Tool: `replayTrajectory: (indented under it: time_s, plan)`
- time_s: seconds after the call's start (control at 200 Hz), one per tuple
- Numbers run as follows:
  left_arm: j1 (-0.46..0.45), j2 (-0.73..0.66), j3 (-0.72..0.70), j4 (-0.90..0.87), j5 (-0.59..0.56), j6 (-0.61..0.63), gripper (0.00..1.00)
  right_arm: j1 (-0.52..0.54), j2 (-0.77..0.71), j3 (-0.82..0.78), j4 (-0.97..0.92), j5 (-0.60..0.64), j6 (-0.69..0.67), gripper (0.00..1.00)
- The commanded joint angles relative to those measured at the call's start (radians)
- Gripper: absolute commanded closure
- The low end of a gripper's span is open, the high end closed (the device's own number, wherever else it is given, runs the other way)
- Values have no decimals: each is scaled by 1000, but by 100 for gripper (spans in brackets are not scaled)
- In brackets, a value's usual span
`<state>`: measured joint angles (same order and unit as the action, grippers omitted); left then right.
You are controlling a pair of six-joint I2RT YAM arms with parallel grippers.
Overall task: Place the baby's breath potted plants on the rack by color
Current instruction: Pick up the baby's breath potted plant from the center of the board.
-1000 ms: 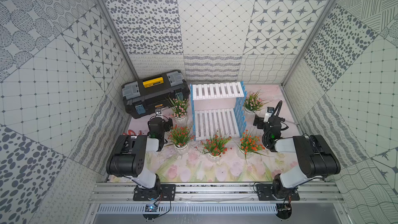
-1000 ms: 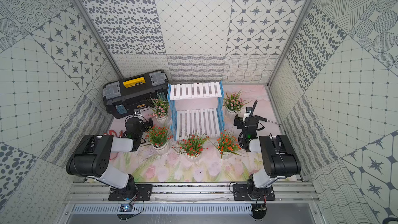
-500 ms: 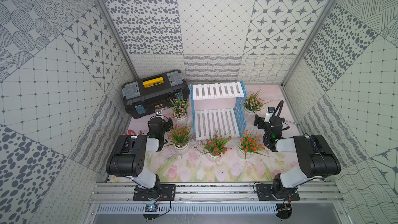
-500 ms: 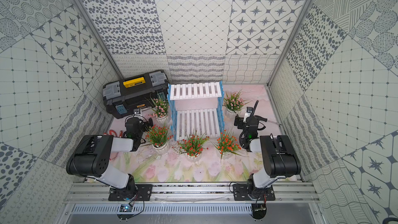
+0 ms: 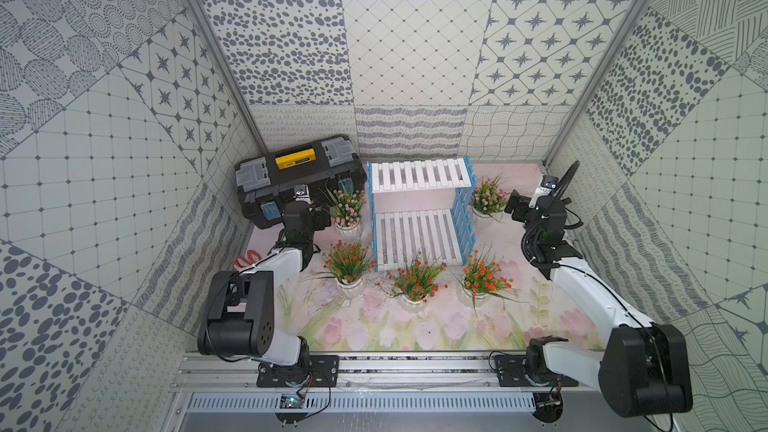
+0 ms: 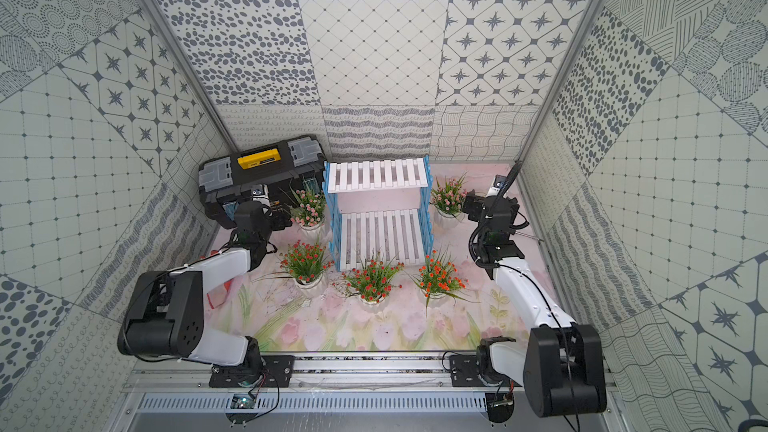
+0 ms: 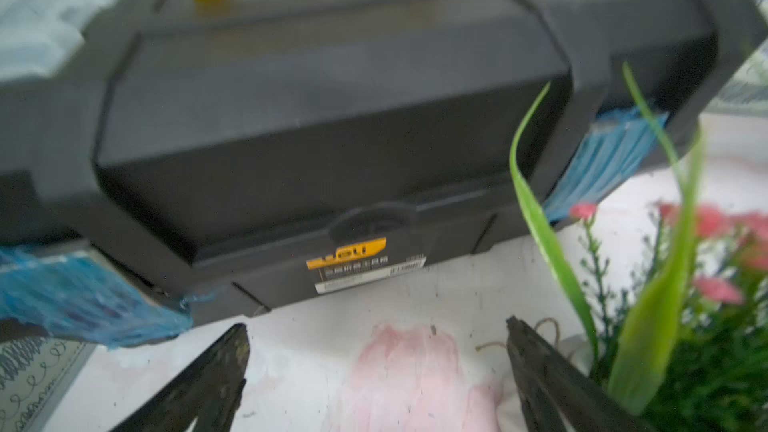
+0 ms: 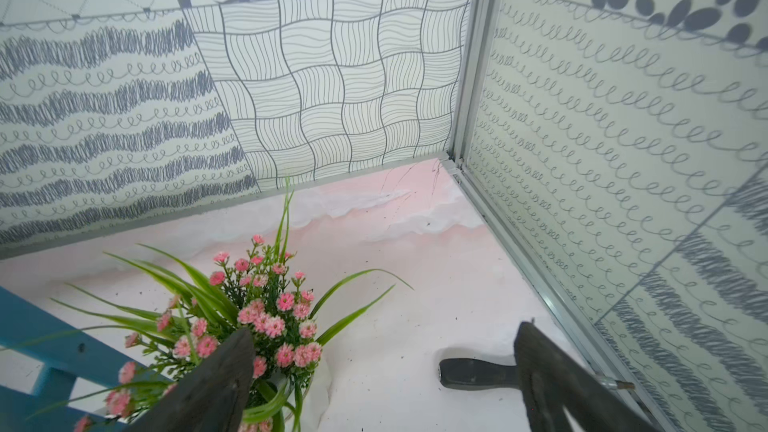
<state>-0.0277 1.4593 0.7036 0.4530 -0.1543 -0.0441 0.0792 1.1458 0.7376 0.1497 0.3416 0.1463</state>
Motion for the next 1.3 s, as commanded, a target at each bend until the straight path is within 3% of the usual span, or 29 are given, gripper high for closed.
replayTrajectory:
  time_s: [0.0, 0.215, 0.5, 0.785, 0.91, 1.081, 1.296]
  plan:
    - [6, -56, 132, -358, 66, -95, 4, 39, -89, 49, -267, -51, 71, 2]
    - [10, -66, 198, -473, 118, -137, 4, 303, -214, 176, -499, -197, 25, 2]
    - [14, -36, 236, -498, 160, -183, 5, 695, -390, 177, -708, -294, 121, 2]
    - [15, -55, 237, -495, 172, -199, 5, 1168, -375, 105, -799, -70, 282, 2]
    - [17, -63, 233, -484, 179, -209, 5, 1349, -352, 43, -771, 108, 368, 2]
    - [16, -75, 227, -472, 183, -225, 5, 1424, -280, -49, -708, 241, 519, 2]
    - [16, -68, 223, -451, 209, -243, 5, 1401, -184, -145, -509, 193, 507, 2]
